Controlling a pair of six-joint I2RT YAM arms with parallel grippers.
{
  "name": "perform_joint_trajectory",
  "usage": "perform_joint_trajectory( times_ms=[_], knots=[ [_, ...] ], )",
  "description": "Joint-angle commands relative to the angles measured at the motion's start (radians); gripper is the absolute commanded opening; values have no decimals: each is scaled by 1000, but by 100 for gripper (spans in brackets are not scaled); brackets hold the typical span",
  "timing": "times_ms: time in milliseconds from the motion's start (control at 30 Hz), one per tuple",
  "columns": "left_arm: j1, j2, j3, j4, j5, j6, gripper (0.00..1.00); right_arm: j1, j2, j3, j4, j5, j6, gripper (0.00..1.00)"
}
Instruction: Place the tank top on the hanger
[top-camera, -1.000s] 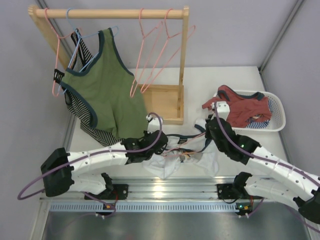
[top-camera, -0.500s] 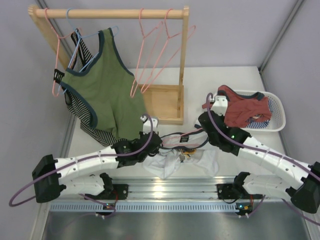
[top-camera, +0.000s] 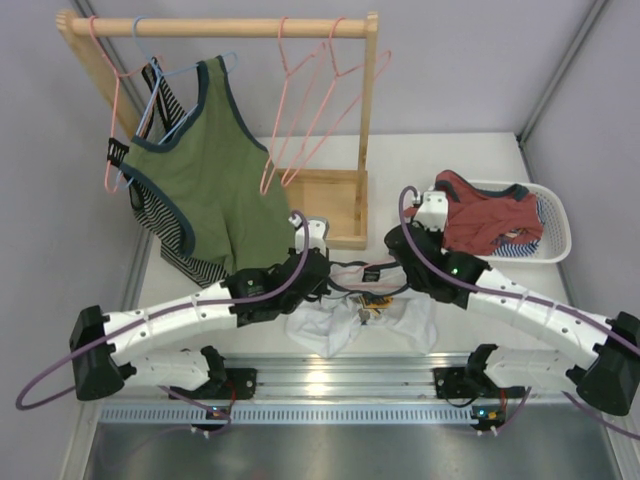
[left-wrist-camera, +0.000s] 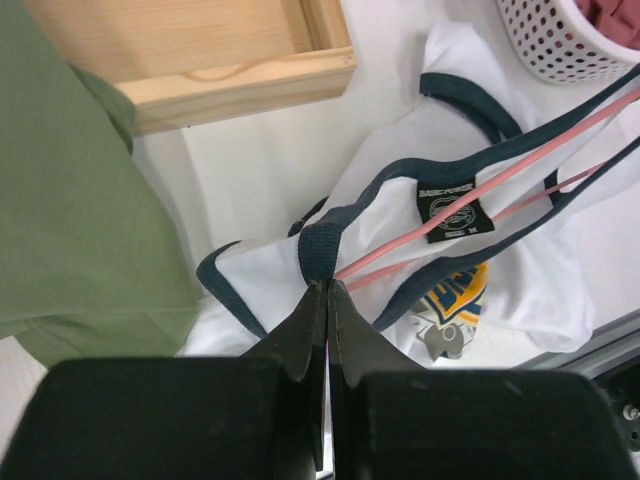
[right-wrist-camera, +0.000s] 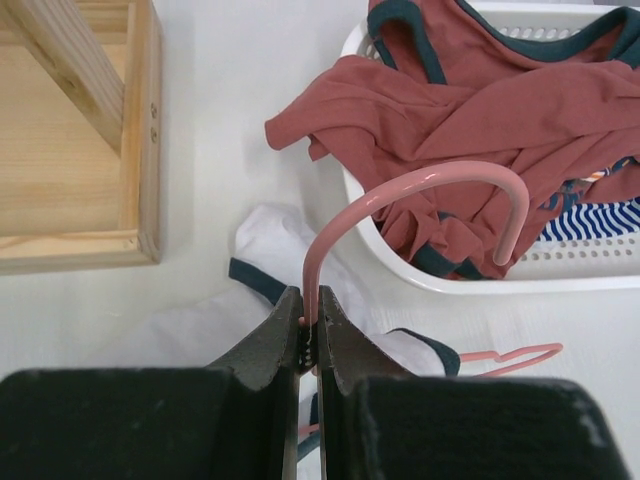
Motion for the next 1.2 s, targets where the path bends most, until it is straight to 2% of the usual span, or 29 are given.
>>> perform_joint_trajectory(
  times_ms=[0, 467, 800, 1067, 1167],
  knots=[
    [-6, 37, 77, -32, -8, 13, 0, 27, 12, 70, 14, 64, 23, 0],
    [-34, 196, 255, -24, -15, 25, 0, 118, 110, 202, -6, 113, 23, 0],
    [-34, 213, 247, 51, -55, 13, 0, 159, 103, 237, -38, 115, 42, 0],
    [-34, 169, 201, 166, -23, 40, 0, 167, 103, 240, -47, 113, 37, 0],
    [-34, 159, 200, 175, -5, 66, 6, 170, 106, 248, -56, 115, 34, 0]
  ],
)
